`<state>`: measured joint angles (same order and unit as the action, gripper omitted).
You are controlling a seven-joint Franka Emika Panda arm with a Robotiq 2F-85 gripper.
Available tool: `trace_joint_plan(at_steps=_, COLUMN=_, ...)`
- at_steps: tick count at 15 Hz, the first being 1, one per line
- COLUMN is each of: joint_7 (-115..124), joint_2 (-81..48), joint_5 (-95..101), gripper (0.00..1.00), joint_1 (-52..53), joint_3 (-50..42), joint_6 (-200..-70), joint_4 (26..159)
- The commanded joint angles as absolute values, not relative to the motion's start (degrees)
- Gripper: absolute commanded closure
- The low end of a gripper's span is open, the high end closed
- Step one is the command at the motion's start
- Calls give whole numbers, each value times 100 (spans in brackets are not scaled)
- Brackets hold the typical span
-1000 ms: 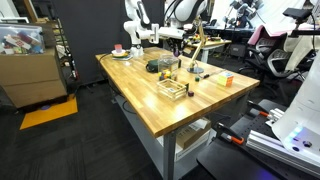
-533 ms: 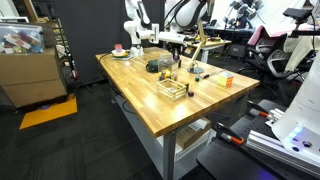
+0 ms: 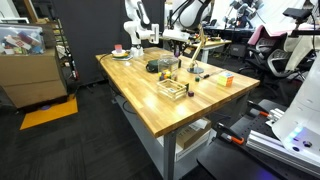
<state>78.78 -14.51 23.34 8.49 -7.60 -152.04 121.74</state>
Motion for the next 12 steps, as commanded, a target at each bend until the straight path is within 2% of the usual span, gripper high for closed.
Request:
trace_joint_plan(at_steps=1, joint_7=7518, joint_2=-1648, joint_5=2463, gripper=93, joint_1=783, joint_3=-800, joint_6=-15557, joint_4=11917)
trace_joint_plan(at_steps=12, joint_7=7175, joint_2=-2751, joint_5=2283, gripper=93, joint_1=1408, joint_3=-900, joint_6=-15436, joint_4=10306)
